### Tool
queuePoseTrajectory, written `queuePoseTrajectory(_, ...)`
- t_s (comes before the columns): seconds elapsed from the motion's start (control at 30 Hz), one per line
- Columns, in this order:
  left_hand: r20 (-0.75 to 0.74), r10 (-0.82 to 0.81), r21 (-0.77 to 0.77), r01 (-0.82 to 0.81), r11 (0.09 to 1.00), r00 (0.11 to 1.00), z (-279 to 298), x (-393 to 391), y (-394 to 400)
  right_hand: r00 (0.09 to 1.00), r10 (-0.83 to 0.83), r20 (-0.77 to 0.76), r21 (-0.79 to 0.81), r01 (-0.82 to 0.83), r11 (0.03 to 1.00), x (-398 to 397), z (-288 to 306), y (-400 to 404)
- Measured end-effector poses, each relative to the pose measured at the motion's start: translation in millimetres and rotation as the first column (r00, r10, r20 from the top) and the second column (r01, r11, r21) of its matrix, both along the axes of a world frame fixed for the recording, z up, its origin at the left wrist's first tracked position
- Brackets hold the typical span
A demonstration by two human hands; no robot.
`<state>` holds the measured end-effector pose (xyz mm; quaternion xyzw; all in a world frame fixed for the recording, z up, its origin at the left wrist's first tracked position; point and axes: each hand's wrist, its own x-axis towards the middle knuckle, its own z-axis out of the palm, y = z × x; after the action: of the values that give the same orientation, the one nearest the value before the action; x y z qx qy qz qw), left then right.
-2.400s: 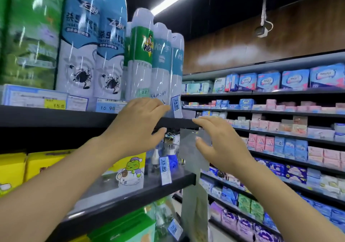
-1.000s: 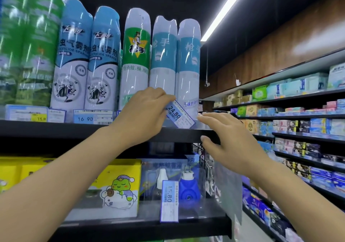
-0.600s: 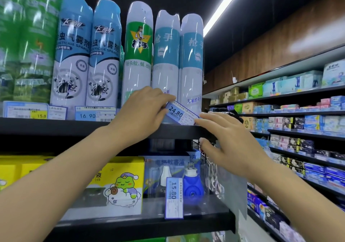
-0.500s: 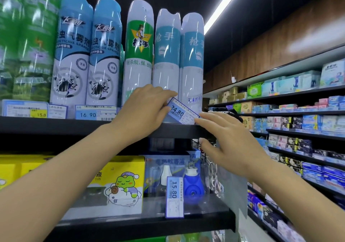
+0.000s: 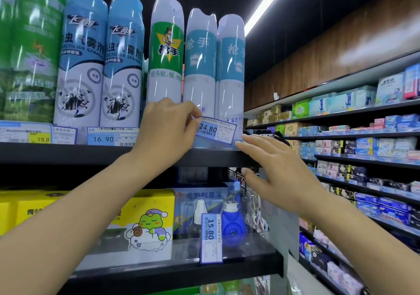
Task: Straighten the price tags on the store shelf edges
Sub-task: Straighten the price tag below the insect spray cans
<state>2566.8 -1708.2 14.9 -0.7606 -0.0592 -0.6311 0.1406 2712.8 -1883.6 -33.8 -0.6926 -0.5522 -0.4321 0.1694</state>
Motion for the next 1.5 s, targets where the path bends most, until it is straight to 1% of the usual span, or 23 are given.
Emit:
queuePoseTrajectory(0.17, -0.049, 0.005, -0.017, -0.006, 1.0, 0.999, -2, 8, -7, 1.0, 0.013, -0.026, 0.007, -0.013, 1.0, -3, 0, 0)
queuePoseTrajectory(0.33, 0.003, 0.017, -0.022, -0.017, 1.0, 1.0, -10, 16, -13, 0.999, 0.013, -0.032, 0.013, -0.012, 1.0, -2, 1, -2)
queuePoseTrajectory(0.47, -0.015, 0.049, -0.02, -0.049, 0.999, 0.999, -12, 11, -12, 0.999, 0.009, -0.032, 0.003, -0.009, 1.0, -1, 1, -5)
queuePoseTrajectory(0.67, -0.045, 0.135, 0.107, -0.13, 0.986, 0.99, -12, 6, -1, 1.0, 0.009, -0.006, -0.015, -0.009, 1.0, -1, -1, -5)
queuePoseTrajectory(0.83, -0.095, 0.131, 0.195, -0.111, 0.974, 0.987, -13, 3, 3, 1.0, 0.011, 0.004, -0.037, -0.011, 0.999, -3, 0, -1)
queuePoseTrajectory(1.3, -0.171, 0.134, 0.167, -0.105, 0.98, 0.976, -20, 1, 5, 0.999, -0.017, 0.045, -0.036, 0.018, 0.999, 0, 0, 3)
queuePoseTrajectory(1.4, -0.196, 0.129, 0.156, -0.099, 0.983, 0.972, -20, -1, 3, 0.999, -0.008, 0.038, -0.033, 0.01, 0.999, -2, -1, 2)
queuePoseTrajectory(1.5, -0.204, 0.093, 0.162, -0.06, 0.985, 0.975, -24, -11, -2, 0.999, 0.044, 0.026, 0.005, -0.044, 0.999, -9, -3, -5)
